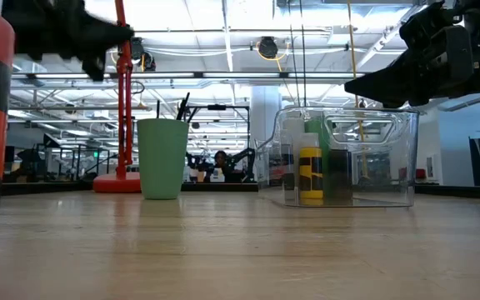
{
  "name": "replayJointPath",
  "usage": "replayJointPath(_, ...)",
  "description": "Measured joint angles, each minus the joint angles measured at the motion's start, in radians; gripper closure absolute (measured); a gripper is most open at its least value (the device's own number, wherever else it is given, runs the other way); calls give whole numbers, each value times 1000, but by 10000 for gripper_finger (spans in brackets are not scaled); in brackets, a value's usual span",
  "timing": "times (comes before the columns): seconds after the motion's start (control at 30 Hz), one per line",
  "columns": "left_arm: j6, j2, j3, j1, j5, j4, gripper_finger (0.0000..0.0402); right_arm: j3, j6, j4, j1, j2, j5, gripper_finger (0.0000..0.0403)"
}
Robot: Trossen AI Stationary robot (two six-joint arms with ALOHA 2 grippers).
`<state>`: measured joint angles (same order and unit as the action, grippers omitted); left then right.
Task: Pick & Place Paint Supplies
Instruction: Put the small red paint bottle into the transparent bin
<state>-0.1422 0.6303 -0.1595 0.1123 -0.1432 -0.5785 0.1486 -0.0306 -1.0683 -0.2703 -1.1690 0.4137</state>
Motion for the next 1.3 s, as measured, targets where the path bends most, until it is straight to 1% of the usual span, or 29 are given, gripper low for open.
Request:
replayJointPath(0.03, -3, 10, -40, 16, 33, 53, 387, 0, 1, 1, 0, 0, 0, 399)
replayJointPath(0.07, -3, 25, -88, 41, 37, 131, 388, 0, 1, 3, 0, 0, 0, 399)
replayJointPath(0.1, -3, 49, -135, 72, 17, 218, 390, 0, 0, 2, 0, 0, 0, 399)
replayJointPath(0.23, 4, 215, -347, 231, -151, 498, 398, 0, -8, -6, 0, 0, 0, 399)
replayJointPath(0.33, 25, 357, -513, 334, -191, 603, 396, 0, -8, -5, 0, 0, 0, 399)
replayJointPath(0.43, 9, 487, -655, 407, -187, 755, 400, 0, 4, 4, 0, 0, 0, 399)
replayJointPath(0.57, -47, 633, -804, 454, -104, 883, 389, 0, 27, 27, -14, 0, 0, 399)
replayJointPath(0.7, -2, 764, -911, 496, -90, 989, 367, 0, 36, 17, -42, 0, -1, 399)
replayJointPath(0.8, 12, 841, -984, 514, -83, 1067, 336, 0, 19, -13, -55, 0, -1, 399)
replayJointPath(0.87, -30, 881, -1024, 519, -61, 1101, 308, 0, 17, -17, -60, 0, -1, 399)
replayJointPath(0.97, -86, 927, -1050, 517, 33, 1104, 255, 0, 16, -20, -65, 0, 0, 399)
replayJointPath(1.07, -61, 956, -1056, 518, 120, 1057, 201, 0, 18, -19, -66, 0, -1, 399)
replayJointPath(1.13, -41, 975, -1056, 520, 145, 1018, 171, 0, 18, -18, -66, 0, 0, 399)
replayJointPath(1.2, -50, 995, -1056, 518, 146, 968, 146, 0, 18, -11, -66, 0, -1, 399)
replayJointPath(1.3, -74, 1029, -1056, 504, 151, 900, 121, 0, 19, -11, -66, 0, -1, 399)
